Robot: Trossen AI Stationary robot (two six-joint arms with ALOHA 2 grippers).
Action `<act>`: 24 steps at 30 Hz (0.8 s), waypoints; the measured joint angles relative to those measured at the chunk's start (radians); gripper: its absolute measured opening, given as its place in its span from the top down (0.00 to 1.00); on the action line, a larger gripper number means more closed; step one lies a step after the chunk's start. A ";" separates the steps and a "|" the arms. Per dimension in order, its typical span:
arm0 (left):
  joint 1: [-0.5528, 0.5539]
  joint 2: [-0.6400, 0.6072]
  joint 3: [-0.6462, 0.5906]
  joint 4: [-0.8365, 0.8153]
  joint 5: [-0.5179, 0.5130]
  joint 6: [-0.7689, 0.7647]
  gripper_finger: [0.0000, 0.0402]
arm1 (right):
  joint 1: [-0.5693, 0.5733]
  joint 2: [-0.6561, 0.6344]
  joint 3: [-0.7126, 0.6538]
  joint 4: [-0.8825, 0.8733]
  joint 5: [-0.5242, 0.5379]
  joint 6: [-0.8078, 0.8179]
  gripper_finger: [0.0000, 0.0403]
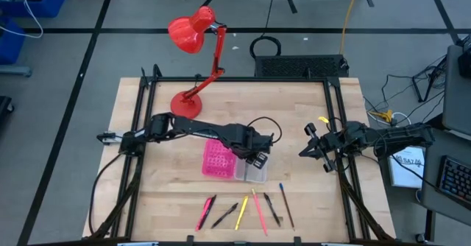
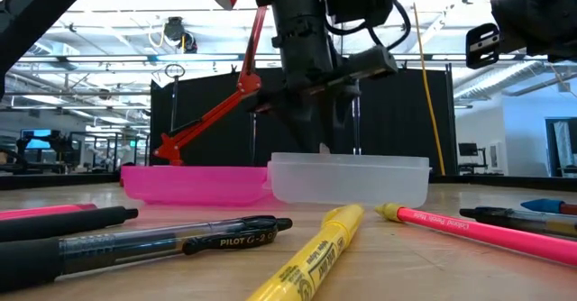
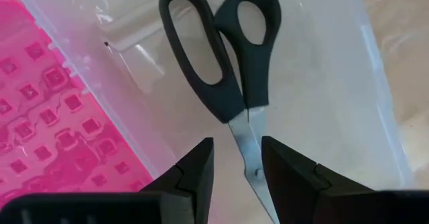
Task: Pick & place school supplies into a supply box
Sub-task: Put the black scissors in the pink box
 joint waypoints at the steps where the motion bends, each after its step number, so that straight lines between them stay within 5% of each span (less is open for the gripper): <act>1: 0.000 0.002 0.000 0.000 -0.002 -0.002 0.68 | 0.000 0.000 0.000 0.000 0.000 0.000 1.00; 24: -0.009 0.006 0.000 0.018 0.050 -0.013 0.68 | 0.000 0.000 0.000 -0.005 -0.002 0.000 1.00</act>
